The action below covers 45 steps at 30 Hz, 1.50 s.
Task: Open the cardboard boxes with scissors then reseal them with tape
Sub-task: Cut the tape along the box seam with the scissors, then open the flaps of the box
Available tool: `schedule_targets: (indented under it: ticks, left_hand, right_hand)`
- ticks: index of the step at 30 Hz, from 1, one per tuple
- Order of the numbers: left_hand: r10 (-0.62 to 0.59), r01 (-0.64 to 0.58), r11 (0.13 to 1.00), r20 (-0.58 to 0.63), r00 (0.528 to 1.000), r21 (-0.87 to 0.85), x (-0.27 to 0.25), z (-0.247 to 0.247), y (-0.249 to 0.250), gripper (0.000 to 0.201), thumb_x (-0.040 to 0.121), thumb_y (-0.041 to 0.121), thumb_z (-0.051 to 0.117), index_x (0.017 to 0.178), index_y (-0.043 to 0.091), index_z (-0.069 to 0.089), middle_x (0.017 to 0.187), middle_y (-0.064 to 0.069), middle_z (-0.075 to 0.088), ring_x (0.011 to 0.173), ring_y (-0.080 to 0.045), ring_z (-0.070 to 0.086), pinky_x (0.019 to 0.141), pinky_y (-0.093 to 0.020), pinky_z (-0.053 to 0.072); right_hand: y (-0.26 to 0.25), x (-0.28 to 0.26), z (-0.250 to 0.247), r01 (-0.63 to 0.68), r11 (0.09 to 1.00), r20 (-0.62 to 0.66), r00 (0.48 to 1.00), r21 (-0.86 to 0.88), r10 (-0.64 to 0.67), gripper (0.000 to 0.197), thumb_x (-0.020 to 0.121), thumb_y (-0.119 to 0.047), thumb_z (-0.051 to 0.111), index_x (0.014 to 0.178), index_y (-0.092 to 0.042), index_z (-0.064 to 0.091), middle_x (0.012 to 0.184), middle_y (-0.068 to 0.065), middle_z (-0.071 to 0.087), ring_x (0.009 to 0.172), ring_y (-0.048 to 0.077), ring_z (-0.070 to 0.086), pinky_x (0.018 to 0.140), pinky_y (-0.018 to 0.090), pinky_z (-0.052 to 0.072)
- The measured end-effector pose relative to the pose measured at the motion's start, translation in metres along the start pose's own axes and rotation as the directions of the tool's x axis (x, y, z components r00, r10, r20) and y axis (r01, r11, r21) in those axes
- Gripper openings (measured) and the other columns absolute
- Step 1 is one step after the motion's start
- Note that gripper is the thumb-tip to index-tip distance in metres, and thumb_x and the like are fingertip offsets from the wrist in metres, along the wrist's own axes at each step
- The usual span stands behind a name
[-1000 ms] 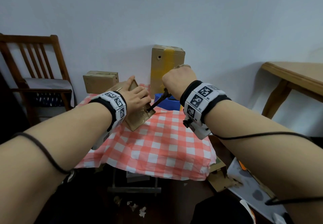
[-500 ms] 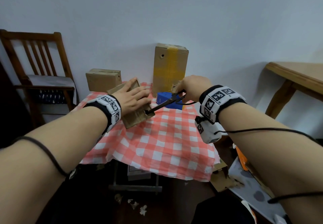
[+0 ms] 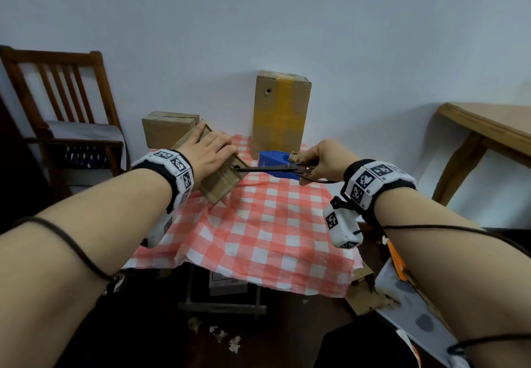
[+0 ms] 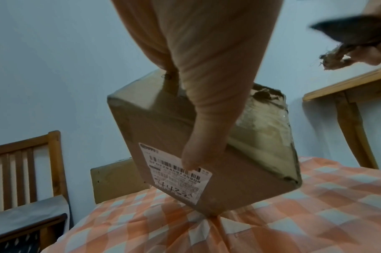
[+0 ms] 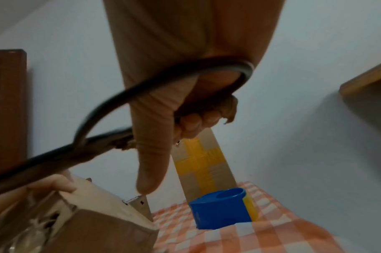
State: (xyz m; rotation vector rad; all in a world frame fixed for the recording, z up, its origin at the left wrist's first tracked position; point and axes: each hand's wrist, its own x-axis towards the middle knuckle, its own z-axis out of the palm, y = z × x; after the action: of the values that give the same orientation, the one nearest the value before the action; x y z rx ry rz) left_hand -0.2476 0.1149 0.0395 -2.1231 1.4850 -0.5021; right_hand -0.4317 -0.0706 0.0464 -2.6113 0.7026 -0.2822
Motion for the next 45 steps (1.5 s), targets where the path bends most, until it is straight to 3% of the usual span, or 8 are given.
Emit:
schedule_targets:
  ticks: [6,10,14,24,27,30,39,45]
  left_hand:
    - [-0.035,0.035,0.998,0.012,0.999,-0.05,0.004,0.007,-0.002,0.105,0.07,0.024,0.075,0.149,0.017,0.006,0.151,-0.009,0.009,0.144,-0.026,0.004,0.113,-0.056,-0.01]
    - [-0.059,0.06,0.998,-0.024,0.998,0.026,0.006,0.012,-0.004,0.118,0.061,0.053,0.077,0.147,0.018,0.004,0.149,-0.009,0.012,0.143,-0.026,0.011,0.108,-0.057,-0.019]
    - [-0.073,0.074,0.997,-0.02,0.997,0.011,0.007,0.012,0.0,0.124,0.058,0.059,0.077,0.148,0.018,0.003,0.149,-0.01,0.013,0.142,-0.027,0.012,0.105,-0.057,-0.022]
    - [-0.098,0.096,0.994,-0.042,0.994,-0.06,0.004,0.019,0.003,0.129,0.051,0.066,0.078,0.146,0.018,0.006,0.147,-0.009,0.015,0.142,-0.027,0.012,0.115,-0.056,-0.009]
    - [-0.108,0.102,0.991,-0.067,0.992,-0.082,0.006,0.02,0.007,0.127,0.05,0.065,0.079,0.145,0.018,0.01,0.146,-0.009,0.016,0.141,-0.026,0.014,0.116,-0.053,-0.004]
    - [-0.125,0.12,0.99,-0.067,0.99,-0.078,0.008,0.019,0.011,0.126,0.049,0.064,0.079,0.144,0.018,0.01,0.145,-0.009,0.016,0.14,-0.026,0.014,0.116,-0.053,-0.001]
    - [-0.137,0.133,0.988,-0.048,0.989,-0.081,0.009,0.018,0.012,0.126,0.049,0.063,0.079,0.143,0.018,0.008,0.146,-0.01,0.015,0.141,-0.027,0.013,0.116,-0.053,-0.002]
    - [-0.137,0.134,0.988,-0.042,0.99,-0.076,0.008,0.017,0.011,0.126,0.051,0.062,0.08,0.144,0.017,0.008,0.146,-0.01,0.015,0.141,-0.027,0.013,0.116,-0.054,-0.002]
  right_hand:
    - [0.015,0.006,0.01,-0.212,0.962,-0.073,0.971,0.171,0.227,0.017,0.072,-0.015,0.083,0.072,-0.012,0.066,0.064,0.001,0.055,0.067,0.017,0.05,0.063,0.024,0.039]
    - [0.023,0.008,0.043,-0.341,0.927,0.001,0.939,0.154,0.345,0.021,0.077,-0.013,0.078,0.092,-0.003,0.068,0.08,0.002,0.063,0.071,0.014,0.054,0.064,0.018,0.041]
    - [0.015,0.016,0.091,-0.358,0.933,0.147,0.926,0.039,0.349,0.031,0.087,-0.006,0.063,0.118,-0.005,0.062,0.118,0.005,0.064,0.087,0.016,0.053,0.069,0.022,0.043]
    - [0.003,0.026,0.133,-0.248,0.964,0.166,0.959,0.1,0.229,0.04,0.094,-0.007,0.05,0.133,-0.004,0.049,0.132,0.013,0.055,0.121,0.03,0.052,0.1,0.034,0.043]
    - [-0.012,0.029,0.116,-0.083,0.889,-0.164,0.971,0.45,0.174,0.015,0.09,-0.009,0.058,0.101,-0.007,0.067,0.098,0.005,0.067,0.095,0.022,0.064,0.085,0.034,0.052]
    - [-0.035,0.026,0.098,0.069,0.738,-0.256,0.956,0.671,0.143,0.009,0.087,-0.005,0.06,0.083,-0.006,0.068,0.073,0.003,0.065,0.067,0.014,0.063,0.065,0.025,0.053]
    - [-0.05,0.033,0.103,0.054,0.818,-0.256,0.96,0.573,0.116,0.018,0.091,-0.01,0.059,0.101,-0.004,0.072,0.083,0.004,0.067,0.081,0.019,0.062,0.085,0.039,0.054]
    - [-0.058,0.037,0.101,0.049,0.83,-0.236,0.967,0.555,0.1,0.01,0.086,-0.008,0.067,0.094,-0.003,0.069,0.085,0.002,0.063,0.077,0.011,0.057,0.061,0.009,0.043]
